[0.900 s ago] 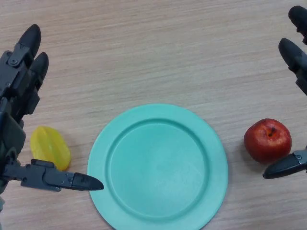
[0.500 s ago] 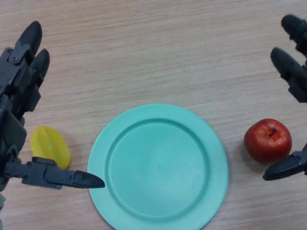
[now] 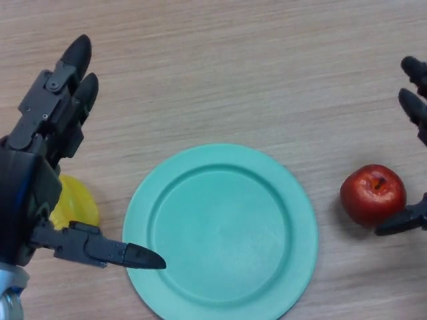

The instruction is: Pick up the red apple and place it on the plate

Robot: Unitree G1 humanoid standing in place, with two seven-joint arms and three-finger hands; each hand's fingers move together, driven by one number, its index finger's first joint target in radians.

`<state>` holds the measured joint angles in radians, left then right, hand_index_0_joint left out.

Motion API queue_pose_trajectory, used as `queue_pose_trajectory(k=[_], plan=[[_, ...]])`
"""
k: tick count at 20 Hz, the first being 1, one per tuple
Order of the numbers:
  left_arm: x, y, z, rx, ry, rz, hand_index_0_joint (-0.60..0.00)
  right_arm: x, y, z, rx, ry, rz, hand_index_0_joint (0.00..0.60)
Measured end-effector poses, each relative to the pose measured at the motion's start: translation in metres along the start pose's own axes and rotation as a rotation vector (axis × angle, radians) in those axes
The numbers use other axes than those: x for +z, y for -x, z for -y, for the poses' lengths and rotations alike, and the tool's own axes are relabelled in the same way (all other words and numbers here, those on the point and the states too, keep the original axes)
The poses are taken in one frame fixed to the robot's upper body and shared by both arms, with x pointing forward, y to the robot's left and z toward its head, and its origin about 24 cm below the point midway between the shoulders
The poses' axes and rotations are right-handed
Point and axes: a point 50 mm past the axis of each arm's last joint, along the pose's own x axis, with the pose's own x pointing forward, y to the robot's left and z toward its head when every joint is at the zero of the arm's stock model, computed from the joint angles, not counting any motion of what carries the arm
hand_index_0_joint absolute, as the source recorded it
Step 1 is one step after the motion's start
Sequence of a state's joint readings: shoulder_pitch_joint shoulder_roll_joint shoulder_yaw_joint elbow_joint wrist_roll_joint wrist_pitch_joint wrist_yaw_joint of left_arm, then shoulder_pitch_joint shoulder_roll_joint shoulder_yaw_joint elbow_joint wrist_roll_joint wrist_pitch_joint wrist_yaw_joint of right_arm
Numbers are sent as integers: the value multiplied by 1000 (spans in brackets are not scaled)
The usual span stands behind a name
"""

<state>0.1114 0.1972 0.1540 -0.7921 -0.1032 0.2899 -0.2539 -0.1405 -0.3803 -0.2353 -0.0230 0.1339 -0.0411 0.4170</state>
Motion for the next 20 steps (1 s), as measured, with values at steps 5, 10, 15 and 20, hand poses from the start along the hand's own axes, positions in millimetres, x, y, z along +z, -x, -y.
queue_pose_trajectory(k=[5, 10, 15, 20], plan=[[-4, -1, -1, 3, 1, -16, 0, -50, -4, -18, 7, 155, -220, 50], [-7, 0, -2, 9, -1, -15, 0, -55, -4, -14, -105, 310, -231, 600], [-7, 0, -4, 21, -9, -1, 0, -2, -11, -26, -124, 157, -104, 600], [-5, 0, -12, 65, -27, 7, 0, 18, -24, -99, 77, 119, -53, 600]])
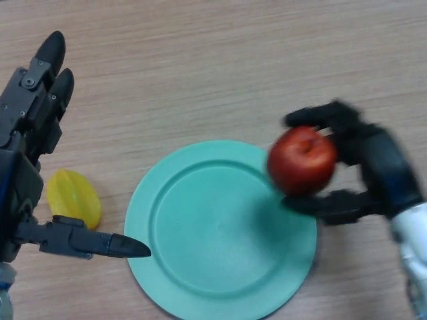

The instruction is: Pick up the red apple and place it on the plate

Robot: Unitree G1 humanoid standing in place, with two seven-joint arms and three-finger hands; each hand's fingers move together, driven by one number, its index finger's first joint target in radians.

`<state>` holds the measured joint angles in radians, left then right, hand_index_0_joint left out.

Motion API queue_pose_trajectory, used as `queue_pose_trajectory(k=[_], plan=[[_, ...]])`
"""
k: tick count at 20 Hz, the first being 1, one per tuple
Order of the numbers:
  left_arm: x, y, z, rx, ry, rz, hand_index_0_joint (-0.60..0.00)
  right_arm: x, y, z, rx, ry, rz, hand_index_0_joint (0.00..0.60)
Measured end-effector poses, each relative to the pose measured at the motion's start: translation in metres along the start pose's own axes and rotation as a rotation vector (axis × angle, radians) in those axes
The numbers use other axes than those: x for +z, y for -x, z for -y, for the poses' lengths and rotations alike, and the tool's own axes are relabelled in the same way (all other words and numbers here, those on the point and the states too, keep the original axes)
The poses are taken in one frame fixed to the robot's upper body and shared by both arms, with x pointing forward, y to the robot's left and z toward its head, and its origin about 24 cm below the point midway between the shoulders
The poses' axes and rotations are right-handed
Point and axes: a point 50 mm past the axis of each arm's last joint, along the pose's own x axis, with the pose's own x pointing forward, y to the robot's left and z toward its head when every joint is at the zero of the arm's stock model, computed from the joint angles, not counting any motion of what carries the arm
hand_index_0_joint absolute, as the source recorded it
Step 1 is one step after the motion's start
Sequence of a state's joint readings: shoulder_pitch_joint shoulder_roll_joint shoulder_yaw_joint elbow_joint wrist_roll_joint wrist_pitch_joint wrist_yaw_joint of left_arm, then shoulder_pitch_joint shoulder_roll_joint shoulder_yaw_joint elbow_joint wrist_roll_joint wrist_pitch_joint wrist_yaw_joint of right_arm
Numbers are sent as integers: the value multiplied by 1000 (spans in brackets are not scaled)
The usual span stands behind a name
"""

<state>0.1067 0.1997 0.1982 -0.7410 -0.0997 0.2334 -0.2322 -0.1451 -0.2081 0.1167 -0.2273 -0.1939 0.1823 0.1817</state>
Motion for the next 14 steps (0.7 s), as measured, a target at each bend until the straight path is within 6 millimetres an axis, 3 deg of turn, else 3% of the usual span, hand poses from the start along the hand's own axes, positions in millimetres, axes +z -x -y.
queue_pose_trajectory(k=[4, 8, 9, 12, 13, 14], plan=[[-3, 0, 0, 1, 4, -9, 0, -11, 2, -45, 60, 28, 3, 600], [-5, 0, -1, 2, 5, -12, 0, -33, 6, -52, 45, 63, -78, 600], [-5, 0, -1, 2, 5, -12, 0, -38, 6, -53, 51, 102, -96, 550], [-5, 0, -1, 2, 5, -14, 0, -36, 6, -53, 50, 111, -85, 150], [-5, 0, -1, 2, 6, -14, 0, -33, 4, -52, 49, 111, -74, 50], [-5, 0, -1, 2, 9, -13, 0, -22, 1, -49, 42, 80, -60, 0]])
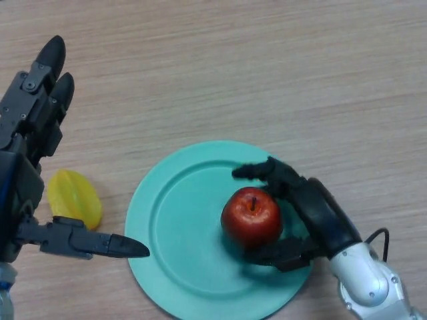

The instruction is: Pick up the red apple and place it on the plate

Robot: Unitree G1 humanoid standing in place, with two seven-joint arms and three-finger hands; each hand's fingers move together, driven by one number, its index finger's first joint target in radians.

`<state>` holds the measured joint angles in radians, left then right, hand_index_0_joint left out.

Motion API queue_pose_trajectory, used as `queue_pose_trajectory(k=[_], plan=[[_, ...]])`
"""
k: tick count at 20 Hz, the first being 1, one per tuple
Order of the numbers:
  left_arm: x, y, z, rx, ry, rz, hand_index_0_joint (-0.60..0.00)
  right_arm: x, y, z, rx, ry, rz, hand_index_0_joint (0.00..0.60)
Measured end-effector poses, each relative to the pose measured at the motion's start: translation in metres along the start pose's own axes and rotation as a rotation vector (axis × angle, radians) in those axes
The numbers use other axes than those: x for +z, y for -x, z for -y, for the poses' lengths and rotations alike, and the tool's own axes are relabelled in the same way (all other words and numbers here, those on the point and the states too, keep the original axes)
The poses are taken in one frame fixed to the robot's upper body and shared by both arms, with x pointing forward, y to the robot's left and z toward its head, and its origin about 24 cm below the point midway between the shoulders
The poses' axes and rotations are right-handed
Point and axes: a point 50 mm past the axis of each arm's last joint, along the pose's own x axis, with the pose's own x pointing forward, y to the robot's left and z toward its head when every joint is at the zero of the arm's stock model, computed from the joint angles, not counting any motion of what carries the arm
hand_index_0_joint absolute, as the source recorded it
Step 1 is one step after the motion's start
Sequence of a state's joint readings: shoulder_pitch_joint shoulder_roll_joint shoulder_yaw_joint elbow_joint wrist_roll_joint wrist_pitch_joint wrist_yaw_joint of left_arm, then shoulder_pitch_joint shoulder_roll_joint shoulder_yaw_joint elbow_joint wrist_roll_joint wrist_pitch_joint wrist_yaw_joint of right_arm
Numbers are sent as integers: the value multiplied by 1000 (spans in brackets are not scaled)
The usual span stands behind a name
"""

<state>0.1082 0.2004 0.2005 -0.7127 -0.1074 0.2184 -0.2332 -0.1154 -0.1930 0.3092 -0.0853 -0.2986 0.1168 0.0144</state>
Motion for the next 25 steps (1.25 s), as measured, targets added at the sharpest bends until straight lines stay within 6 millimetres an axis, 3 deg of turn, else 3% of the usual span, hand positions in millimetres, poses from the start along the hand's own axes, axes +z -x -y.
queue_pose_trajectory(k=[4, 7, 10, 16, 25], plan=[[0, 0, -1, 3, -1, 1, 0, 52, 1, 35, -43, -191, 168, 0], [1, 2, -7, 28, -15, 3, 0, 51, 10, 69, -89, -244, 136, 0], [-1, -1, -10, 27, -27, -5, 0, 50, 32, 99, -158, -339, 139, 0], [-4, -1, -10, 28, -28, -7, 0, 46, 51, 100, -136, -363, 138, 0], [-5, -7, -14, 25, -41, -4, 0, 54, 51, 100, -94, -342, 157, 0]])
